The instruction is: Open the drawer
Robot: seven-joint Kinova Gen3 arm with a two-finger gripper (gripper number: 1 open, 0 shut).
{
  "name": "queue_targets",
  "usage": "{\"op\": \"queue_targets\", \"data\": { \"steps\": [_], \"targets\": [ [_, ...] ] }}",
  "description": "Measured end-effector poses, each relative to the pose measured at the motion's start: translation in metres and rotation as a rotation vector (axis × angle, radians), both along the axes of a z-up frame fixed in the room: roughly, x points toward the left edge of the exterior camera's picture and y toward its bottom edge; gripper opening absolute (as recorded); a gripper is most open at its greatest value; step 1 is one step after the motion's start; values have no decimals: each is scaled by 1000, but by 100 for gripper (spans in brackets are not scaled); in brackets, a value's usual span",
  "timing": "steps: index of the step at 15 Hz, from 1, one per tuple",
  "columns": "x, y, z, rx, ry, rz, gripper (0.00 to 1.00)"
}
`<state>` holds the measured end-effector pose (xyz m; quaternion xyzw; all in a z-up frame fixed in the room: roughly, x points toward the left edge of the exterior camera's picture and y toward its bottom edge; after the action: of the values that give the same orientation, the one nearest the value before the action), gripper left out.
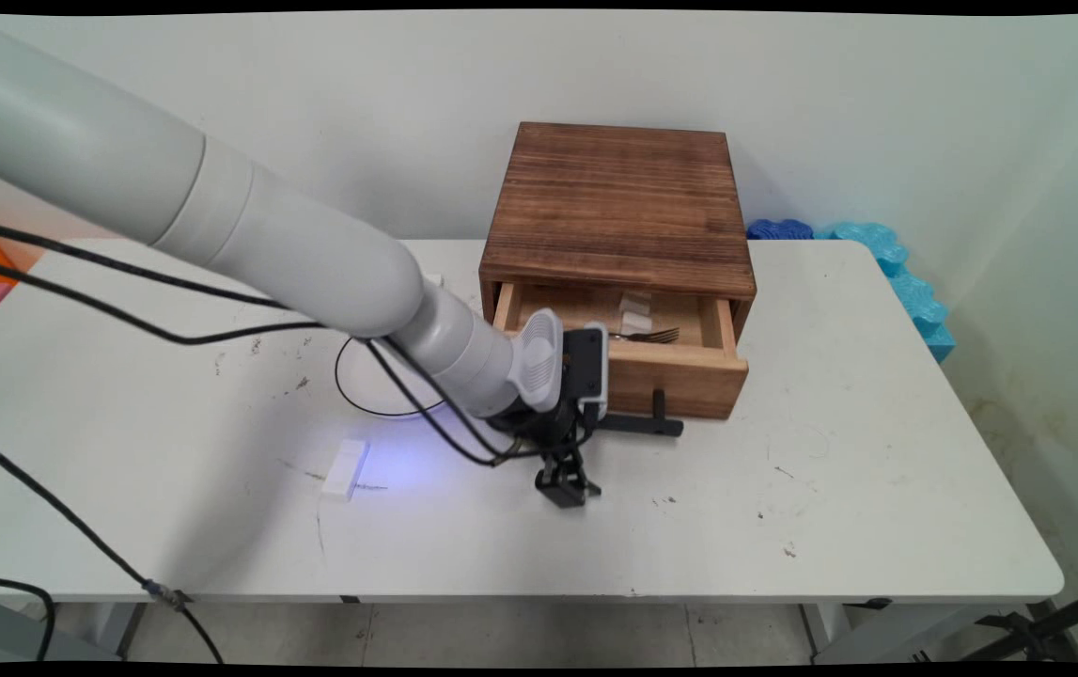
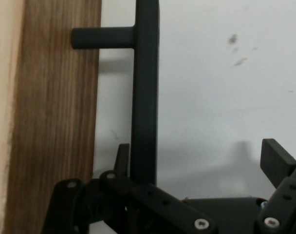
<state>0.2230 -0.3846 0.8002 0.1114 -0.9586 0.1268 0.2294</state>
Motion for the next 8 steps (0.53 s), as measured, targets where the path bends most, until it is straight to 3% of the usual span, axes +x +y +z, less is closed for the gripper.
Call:
{"op": "queue_targets", "data": {
  "steps": [8],
  "targets": [
    [-6, 45, 0, 28, 21, -42, 100]
  ]
}}
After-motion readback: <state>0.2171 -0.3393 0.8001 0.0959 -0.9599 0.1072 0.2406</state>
